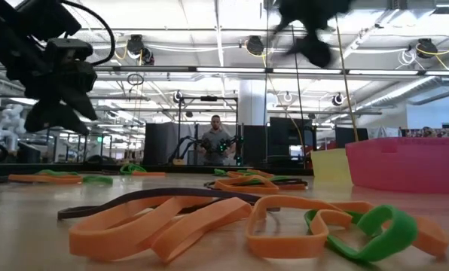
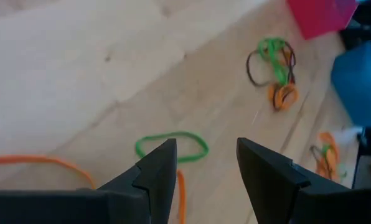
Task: Sort rubber bands into baskets
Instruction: Put the orange rubber band into the red bin
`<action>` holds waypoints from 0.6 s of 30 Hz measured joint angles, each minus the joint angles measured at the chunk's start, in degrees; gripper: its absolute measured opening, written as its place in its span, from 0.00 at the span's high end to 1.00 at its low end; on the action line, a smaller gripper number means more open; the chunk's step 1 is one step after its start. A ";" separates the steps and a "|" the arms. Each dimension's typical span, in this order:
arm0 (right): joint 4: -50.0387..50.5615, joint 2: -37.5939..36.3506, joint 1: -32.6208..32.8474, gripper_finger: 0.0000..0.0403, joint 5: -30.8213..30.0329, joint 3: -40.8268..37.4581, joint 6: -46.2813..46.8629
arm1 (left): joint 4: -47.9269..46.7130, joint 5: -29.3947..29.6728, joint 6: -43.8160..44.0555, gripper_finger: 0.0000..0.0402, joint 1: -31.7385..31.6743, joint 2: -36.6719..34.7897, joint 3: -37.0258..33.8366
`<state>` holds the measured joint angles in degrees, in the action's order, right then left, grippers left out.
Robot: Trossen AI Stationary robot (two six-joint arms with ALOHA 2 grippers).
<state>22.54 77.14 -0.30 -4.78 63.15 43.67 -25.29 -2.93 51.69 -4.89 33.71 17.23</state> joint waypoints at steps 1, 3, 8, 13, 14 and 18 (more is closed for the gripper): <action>-5.76 0.72 0.14 0.61 -0.03 0.01 -3.53 | -0.73 0.18 0.10 0.56 0.46 0.07 0.00; -15.07 2.87 0.54 0.61 0.19 0.00 -12.02 | -2.95 1.12 0.60 0.56 1.15 0.32 0.00; -33.14 10.66 1.74 0.61 0.53 0.00 -31.63 | -11.35 4.27 1.91 0.56 1.56 0.42 0.81; -47.82 22.07 2.06 0.61 4.37 0.75 -42.59 | -21.20 9.00 0.22 0.56 1.56 0.42 2.59; -48.96 24.70 1.91 0.61 5.48 1.83 -43.47 | -22.05 9.59 0.02 0.56 1.56 0.40 2.80; -48.97 35.87 1.48 0.61 8.23 9.96 -44.82 | -24.11 10.70 -0.07 0.56 1.56 0.40 2.86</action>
<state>-26.43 113.01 1.18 3.45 73.12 -1.15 -49.40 7.77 51.62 -3.33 34.11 20.10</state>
